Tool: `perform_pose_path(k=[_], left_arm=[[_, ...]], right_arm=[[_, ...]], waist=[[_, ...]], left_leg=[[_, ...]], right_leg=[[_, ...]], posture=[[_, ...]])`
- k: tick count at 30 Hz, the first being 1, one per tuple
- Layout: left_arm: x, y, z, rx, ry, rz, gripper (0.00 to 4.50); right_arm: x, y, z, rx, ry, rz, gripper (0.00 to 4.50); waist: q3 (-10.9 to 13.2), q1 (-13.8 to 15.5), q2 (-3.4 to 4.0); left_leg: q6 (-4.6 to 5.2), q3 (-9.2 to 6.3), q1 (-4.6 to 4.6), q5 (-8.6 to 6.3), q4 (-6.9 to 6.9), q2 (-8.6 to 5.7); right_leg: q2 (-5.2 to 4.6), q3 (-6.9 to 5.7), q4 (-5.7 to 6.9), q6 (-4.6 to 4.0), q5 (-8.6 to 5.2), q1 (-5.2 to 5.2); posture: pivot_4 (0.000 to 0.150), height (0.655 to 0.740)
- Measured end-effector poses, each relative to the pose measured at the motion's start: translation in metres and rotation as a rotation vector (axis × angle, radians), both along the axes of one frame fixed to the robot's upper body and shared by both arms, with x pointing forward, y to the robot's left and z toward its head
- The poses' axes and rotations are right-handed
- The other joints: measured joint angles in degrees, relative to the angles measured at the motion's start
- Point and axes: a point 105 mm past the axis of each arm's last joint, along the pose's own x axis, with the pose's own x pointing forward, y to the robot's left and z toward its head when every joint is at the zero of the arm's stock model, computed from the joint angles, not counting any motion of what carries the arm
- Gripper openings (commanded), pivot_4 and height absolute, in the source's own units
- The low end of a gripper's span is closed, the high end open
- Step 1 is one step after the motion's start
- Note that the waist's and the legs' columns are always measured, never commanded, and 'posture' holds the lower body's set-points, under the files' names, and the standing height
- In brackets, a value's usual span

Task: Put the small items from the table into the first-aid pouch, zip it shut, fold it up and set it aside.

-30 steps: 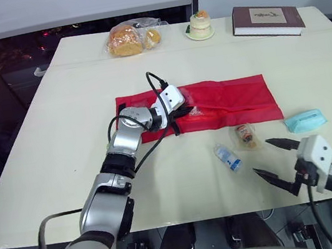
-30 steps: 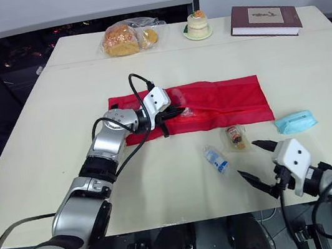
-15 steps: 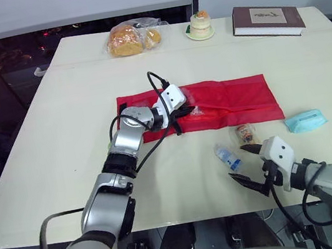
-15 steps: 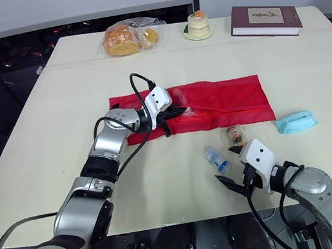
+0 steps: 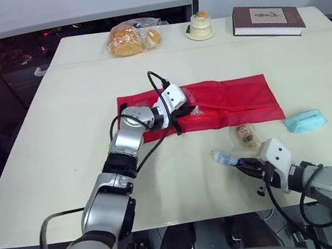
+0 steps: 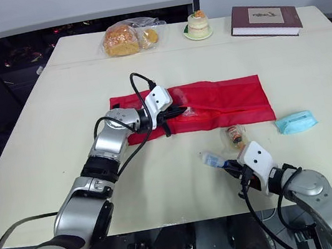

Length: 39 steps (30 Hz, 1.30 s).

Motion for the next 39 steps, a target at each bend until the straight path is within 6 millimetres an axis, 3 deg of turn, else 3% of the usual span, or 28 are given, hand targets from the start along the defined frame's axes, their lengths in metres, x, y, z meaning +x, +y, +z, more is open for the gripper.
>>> perform_pose_path(k=[6, 11, 18, 28, 39], left_arm=[[-0.001, -0.003, 0.000, -0.005, 0.002, -0.009, 0.00], [-0.001, -0.004, 0.000, -0.007, 0.001, -0.009, 0.00], [-0.001, -0.004, 0.001, -0.008, -0.001, -0.007, 0.00], [-0.003, -0.006, 0.006, -0.018, -0.019, -0.011, 0.00], [-0.007, -0.010, 0.005, -0.031, -0.009, -0.023, 0.00]], right_arm=[[0.010, 0.016, 0.042, 0.143, -0.064, -0.019, 0.04], [0.026, 0.018, 0.049, 0.150, -0.039, -0.093, 0.04], [0.049, 0.010, 0.043, 0.098, -0.010, -0.201, 0.04], [0.066, 0.022, 0.033, 0.072, 0.036, -0.260, 0.04], [0.108, 0.036, 0.033, 0.136, 0.076, -0.458, 0.04]], waist=[[0.00, -0.04, 0.00], [0.00, -0.06, 0.00], [0.00, -0.09, 0.00], [0.00, -0.12, 0.01], [-0.01, -0.12, 0.02]], left_leg=[[0.00, -0.03, 0.00, 0.00, 0.00, 0.02], [0.00, 0.00, 0.00, 0.00, 0.00, 0.00], [0.00, -0.01, -0.01, 0.00, 0.00, -0.01], [0.00, -0.01, -0.02, 0.00, 0.00, 0.00], [0.00, -0.01, -0.03, 0.00, -0.01, -0.02]], right_leg=[[0.01, -0.02, 0.02, 0.00, 0.00, 0.00], [0.00, 0.00, 0.02, -0.01, 0.01, 0.00], [0.00, -0.01, 0.02, -0.02, 0.01, -0.01], [0.01, -0.01, 0.03, -0.02, 0.01, -0.01], [0.01, -0.01, 0.06, -0.02, 0.02, -0.05]], posture=[[0.150, 0.7289], [0.150, 0.7289], [0.150, 0.7289], [0.150, 0.7289], [0.150, 0.7289]])
